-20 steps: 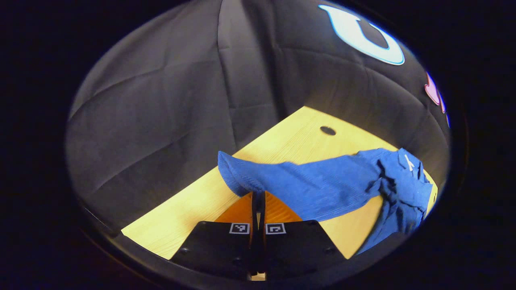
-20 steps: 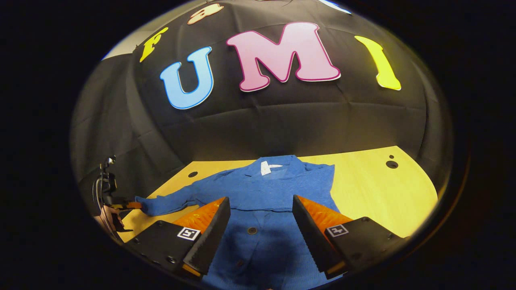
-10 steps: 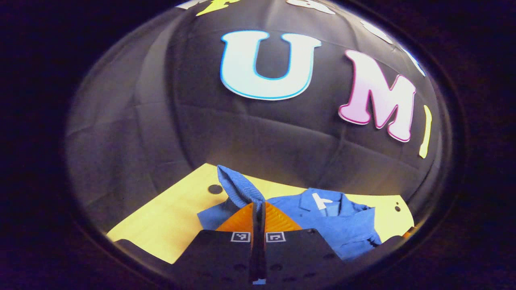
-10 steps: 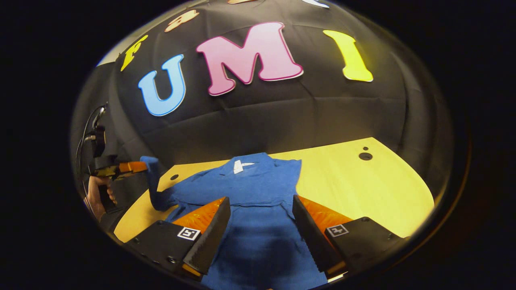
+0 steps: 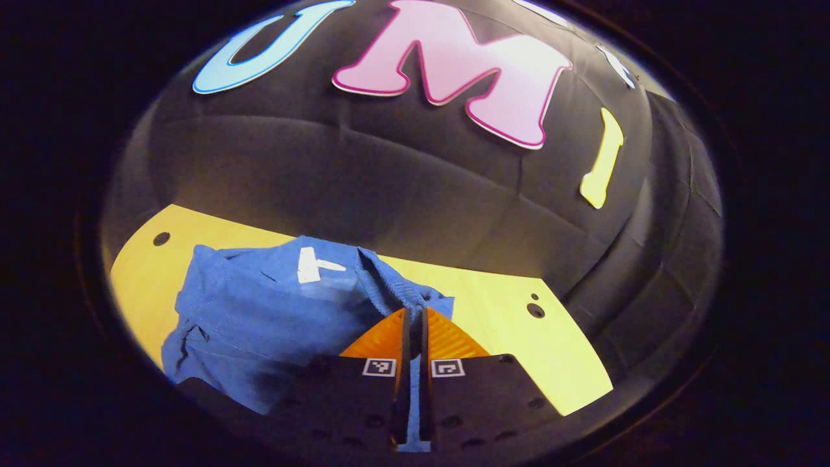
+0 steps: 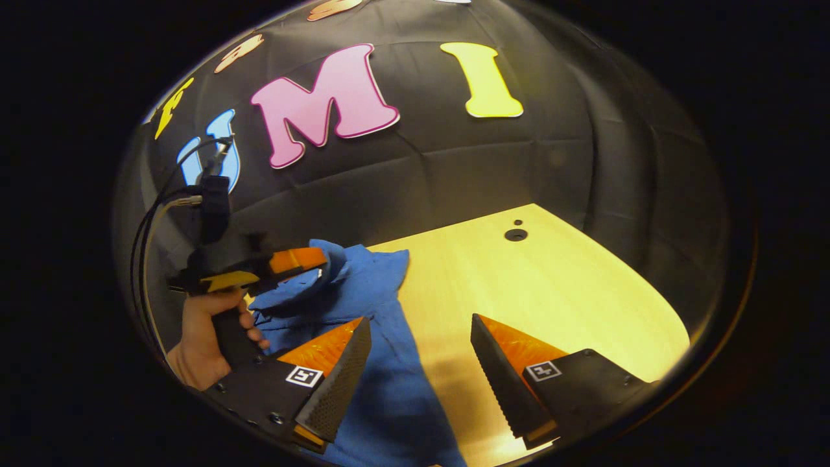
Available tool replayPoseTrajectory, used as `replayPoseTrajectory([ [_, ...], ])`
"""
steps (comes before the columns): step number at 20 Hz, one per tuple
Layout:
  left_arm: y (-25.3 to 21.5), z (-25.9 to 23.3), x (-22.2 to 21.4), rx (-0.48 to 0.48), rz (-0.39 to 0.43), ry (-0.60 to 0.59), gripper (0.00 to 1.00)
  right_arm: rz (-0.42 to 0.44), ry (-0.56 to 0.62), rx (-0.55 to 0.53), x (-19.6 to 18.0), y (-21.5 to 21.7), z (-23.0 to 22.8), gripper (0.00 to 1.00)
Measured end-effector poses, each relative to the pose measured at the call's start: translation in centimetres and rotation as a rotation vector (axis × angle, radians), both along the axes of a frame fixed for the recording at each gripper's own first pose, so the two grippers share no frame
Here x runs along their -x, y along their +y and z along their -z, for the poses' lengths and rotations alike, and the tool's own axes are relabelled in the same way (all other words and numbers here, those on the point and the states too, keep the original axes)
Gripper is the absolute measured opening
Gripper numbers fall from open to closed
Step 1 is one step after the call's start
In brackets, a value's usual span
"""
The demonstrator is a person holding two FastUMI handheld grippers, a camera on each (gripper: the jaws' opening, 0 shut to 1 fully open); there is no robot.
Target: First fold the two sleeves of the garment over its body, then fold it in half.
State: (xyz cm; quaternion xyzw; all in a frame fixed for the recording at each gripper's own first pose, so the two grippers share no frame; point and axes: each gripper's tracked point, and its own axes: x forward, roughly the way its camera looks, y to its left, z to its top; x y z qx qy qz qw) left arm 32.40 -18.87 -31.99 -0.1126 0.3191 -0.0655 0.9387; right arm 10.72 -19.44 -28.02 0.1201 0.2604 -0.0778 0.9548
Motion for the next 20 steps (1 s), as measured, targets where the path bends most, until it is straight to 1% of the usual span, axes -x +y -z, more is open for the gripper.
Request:
replayPoseTrajectory([
  [1, -1.4, 1.0, 0.1, -0.007, 0.028, 0.023, 0.11, 0.013, 0.001, -0.002, 0.3, -0.4, 0.0, 0.98],
  [2, -2.3, 1.9, 0.1, -0.018, 0.042, 0.037, 0.36, 0.026, 0.006, -0.009, 0.8, -0.7, 0.0, 0.98],
  [4, -2.5, 2.1, 0.3, -0.044, 0.045, 0.021, 0.85, 0.033, 0.021, -0.022, 1.8, -0.6, 0.5, 0.98],
  [7, 0.1, 0.5, 3.1, -0.078, 0.052, -0.027, 0.85, 0.014, 0.063, -0.019, 3.2, 0.8, 1.8, 0.98],
  [8, 1.8, 0.2, 4.8, -0.107, 0.056, -0.025, 0.84, 0.008, 0.076, -0.016, 3.8, 1.3, 2.3, 0.98],
  [9, 4.2, 0.3, 6.8, -0.147, 0.053, -0.01, 0.81, 0.001, 0.093, -0.017, 4.5, 2.0, 2.9, 0.98],
  [10, 6.5, 0.2, 9.1, -0.185, 0.044, 0.007, 0.84, -0.007, 0.115, -0.02, 5.3, 2.7, 3.6, 0.98],
  [11, 8.9, 0.3, 11.4, -0.215, 0.03, 0.027, 0.84, -0.015, 0.141, -0.019, 6.3, 3.3, 4.3, 0.98],
  [13, 12.8, 0.6, 16.9, -0.242, 0.013, 0.084, 0.84, -0.031, 0.215, -0.011, 8.3, 4.1, 5.9, 0.98],
  [14, 15.2, 0.8, 19.8, -0.265, -0.011, 0.113, 0.84, -0.027, 0.255, -0.009, 9.6, 4.3, 6.5, 0.98],
  [16, 20.1, 1.1, 25.3, -0.319, -0.068, 0.162, 0.85, 0.017, 0.286, -0.004, 11.5, 3.9, 7.1, 0.99],
  [18, 23.4, 1.8, 30.3, -0.37, -0.093, 0.223, 0.84, 0.055, 0.319, -0.019, 13.3, 4.2, 7.6, 0.98],
  [19, 24.6, 2.7, 32.3, -0.384, -0.094, 0.274, 0.85, 0.063, 0.339, -0.018, 14.2, 4.4, 8.0, 0.98],
  [20, 26.0, 3.0, 34.2, -0.395, -0.112, 0.311, 0.85, 0.065, 0.361, -0.006, 15.2, 4.6, 8.1, 0.98],
])
